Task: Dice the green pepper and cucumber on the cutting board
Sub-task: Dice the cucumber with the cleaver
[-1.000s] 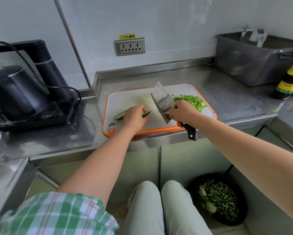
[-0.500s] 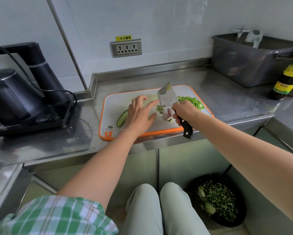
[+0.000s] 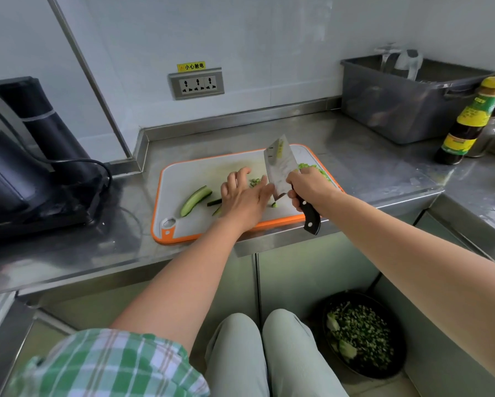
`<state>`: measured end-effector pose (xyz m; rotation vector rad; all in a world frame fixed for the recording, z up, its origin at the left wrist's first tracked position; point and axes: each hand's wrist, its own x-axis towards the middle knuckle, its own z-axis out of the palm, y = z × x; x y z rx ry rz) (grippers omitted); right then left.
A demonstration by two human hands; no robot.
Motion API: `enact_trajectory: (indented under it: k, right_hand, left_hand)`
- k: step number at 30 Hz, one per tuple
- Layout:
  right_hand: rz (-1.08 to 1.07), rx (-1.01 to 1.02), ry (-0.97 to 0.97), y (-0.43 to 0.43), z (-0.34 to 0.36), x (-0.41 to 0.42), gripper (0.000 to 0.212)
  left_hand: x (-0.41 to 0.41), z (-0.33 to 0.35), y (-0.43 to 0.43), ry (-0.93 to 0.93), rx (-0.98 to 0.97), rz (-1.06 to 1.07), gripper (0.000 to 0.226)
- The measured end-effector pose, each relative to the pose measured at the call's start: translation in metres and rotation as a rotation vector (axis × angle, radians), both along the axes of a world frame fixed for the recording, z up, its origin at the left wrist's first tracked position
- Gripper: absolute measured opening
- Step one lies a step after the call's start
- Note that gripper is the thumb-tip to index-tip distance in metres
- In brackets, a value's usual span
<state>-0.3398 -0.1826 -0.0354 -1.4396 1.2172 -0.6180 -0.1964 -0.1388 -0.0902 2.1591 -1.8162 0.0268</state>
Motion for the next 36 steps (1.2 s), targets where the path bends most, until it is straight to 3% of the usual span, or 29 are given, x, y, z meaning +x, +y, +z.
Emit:
enact_trajectory:
  k: [4,5,8,10,12,15,21,27,32,36]
  right_hand:
    - [0.026,-0.085,0.058,0.005,0.001,0.001,0.014]
    - [0.055,-0.153,0.106,0.006,0.001,0.003,0.017]
    - [0.146,-0.458,0.378,0.015,0.001,0.01,0.019]
    - [0.197,-0.659,0.544,0.021,-0.006,0.017,0.013]
    - [0.285,-0.784,0.566,0.025,-0.015,0.022,0.016]
    - [0.41,-0.797,0.471,0.027,-0.02,0.021,0.022]
    - [0.224,-0.599,0.188,0.018,-0.013,0.015,0.037]
    - [0.476,-0.503,0.28,0.022,-0.024,0.028,0.049]
    - [0.284,-0.409,0.362,0.01,-0.034,0.038,0.1]
    - [0.264,-0.399,0.42,0.009,-0.026,0.036,0.065]
  left_hand:
    - [0.002,0.007,-0.005,0.094,-0.146,0.069,0.05]
    - [0.0,0.013,-0.004,0.232,-0.192,0.074,0.052]
    - [-0.009,0.032,-0.003,0.883,-0.17,0.126,0.048]
    - [-0.012,0.04,-0.004,1.066,-0.172,0.2,0.046]
    - [-0.01,0.04,-0.005,1.056,-0.217,0.284,0.037]
    - [0.0,0.034,-0.001,1.074,-0.273,0.395,0.024]
    - [0.007,0.033,0.013,1.21,-0.258,0.451,0.028]
    - [0.007,0.034,0.007,1.339,-0.294,0.518,0.025]
    - [0.007,0.04,0.009,1.238,-0.318,0.572,0.032]
    - [0.008,0.045,0.01,1.226,-0.274,0.563,0.025]
